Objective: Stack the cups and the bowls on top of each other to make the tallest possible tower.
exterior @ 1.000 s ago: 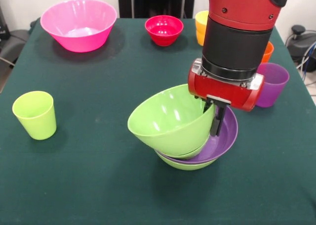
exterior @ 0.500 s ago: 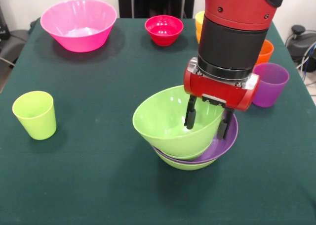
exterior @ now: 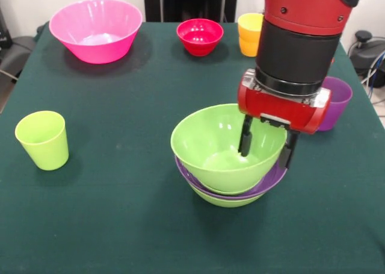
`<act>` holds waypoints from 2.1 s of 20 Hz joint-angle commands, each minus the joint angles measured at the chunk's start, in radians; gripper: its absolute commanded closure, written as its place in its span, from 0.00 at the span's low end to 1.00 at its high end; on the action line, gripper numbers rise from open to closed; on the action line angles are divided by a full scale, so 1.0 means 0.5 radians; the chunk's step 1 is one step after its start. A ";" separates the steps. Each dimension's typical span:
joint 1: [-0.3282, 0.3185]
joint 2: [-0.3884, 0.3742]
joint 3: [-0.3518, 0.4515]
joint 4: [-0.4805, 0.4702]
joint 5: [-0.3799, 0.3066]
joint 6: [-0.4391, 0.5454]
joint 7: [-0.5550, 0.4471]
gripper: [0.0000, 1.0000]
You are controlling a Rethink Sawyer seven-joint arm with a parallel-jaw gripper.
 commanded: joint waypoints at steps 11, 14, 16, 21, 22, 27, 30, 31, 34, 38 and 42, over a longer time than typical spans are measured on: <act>0.071 -0.084 0.094 0.172 0.117 -0.006 0.369 0.00; 0.073 -0.077 0.076 0.162 0.122 0.002 0.357 0.00; 0.072 -0.078 0.064 0.131 0.126 0.045 0.350 0.00; 0.075 -0.101 0.025 0.109 0.122 0.121 0.329 0.00; 0.073 -0.104 0.018 0.109 0.121 0.131 0.322 0.00; 0.075 -0.130 -0.011 0.099 0.129 0.193 0.300 0.00; 0.083 -0.163 -0.034 0.069 0.141 0.291 0.297 0.00; 0.088 -0.176 -0.047 0.054 0.144 0.332 0.298 0.00; 0.110 -0.221 -0.081 0.040 0.155 0.429 0.320 0.00; 0.131 -0.262 -0.102 0.037 0.175 0.507 0.355 0.00; 0.155 -0.297 -0.128 0.010 0.189 0.603 0.392 0.00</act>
